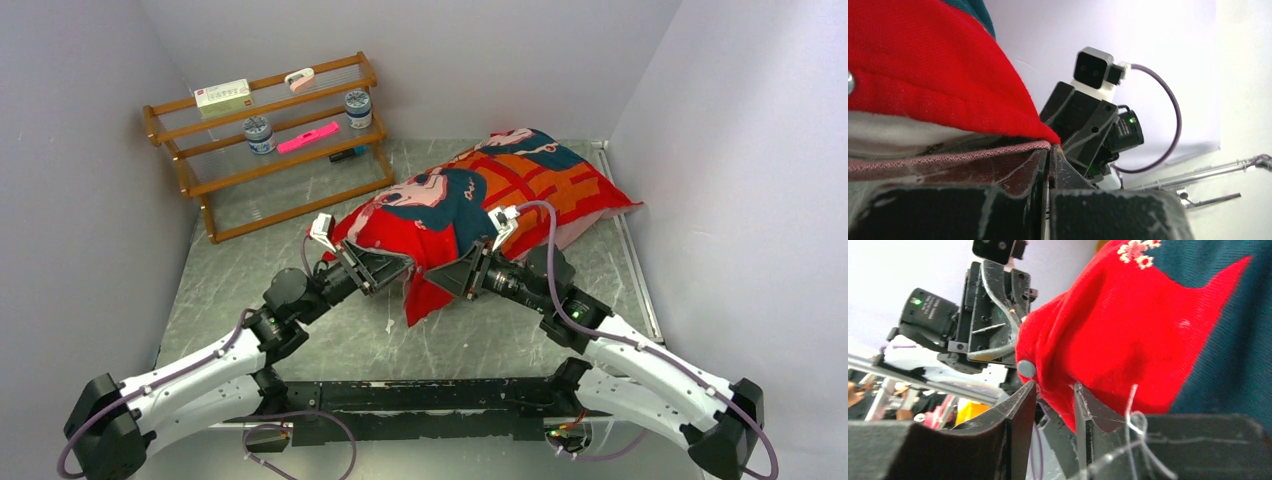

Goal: Put the pillow into the pillowcase

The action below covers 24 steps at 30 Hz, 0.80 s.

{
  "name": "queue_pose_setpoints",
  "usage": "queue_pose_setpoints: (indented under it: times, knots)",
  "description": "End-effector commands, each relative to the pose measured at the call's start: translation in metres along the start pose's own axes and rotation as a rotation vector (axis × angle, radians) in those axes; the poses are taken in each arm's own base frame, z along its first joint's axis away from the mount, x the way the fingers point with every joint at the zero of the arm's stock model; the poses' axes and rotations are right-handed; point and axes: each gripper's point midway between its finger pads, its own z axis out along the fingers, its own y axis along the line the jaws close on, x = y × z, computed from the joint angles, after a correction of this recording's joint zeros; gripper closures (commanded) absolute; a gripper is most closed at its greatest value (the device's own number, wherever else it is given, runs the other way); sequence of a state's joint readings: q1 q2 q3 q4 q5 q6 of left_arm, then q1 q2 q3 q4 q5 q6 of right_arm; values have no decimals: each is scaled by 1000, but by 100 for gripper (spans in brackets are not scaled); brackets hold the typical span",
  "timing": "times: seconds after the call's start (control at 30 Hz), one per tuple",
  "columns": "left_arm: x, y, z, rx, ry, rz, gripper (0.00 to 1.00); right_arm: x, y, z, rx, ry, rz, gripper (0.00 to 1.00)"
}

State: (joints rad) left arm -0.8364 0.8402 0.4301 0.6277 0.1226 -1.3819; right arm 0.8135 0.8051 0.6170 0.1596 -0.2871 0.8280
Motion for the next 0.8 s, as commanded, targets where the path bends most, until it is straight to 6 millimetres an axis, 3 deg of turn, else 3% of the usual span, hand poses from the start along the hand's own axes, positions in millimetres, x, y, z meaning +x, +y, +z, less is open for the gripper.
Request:
queue_pose_setpoints:
  times: [0.0,0.17,0.27,0.43,0.53,0.67,0.77]
  knots:
    - [-27,-36,-7,47,-129,-50,95,-31,0,-17,151,-83,-85,59]
    - [-43,-29,-7,-56,-204,-75,95,-51,-4,-30,333,-98,-189,40]
    - [-43,-27,-2,-90,-201,-108,95,-52,-3,-29,418,-99,-246,36]
    - [-42,-25,9,-161,-180,-136,95,-30,21,-14,493,-78,-404,31]
    - [-43,-35,13,-141,-177,-141,95,-19,29,-3,542,-65,-516,29]
    - [-46,-46,14,-135,-178,-136,95,-17,47,7,574,-109,-602,26]
    - [-45,-55,14,-109,-167,-153,95,-13,50,17,637,-139,-691,22]
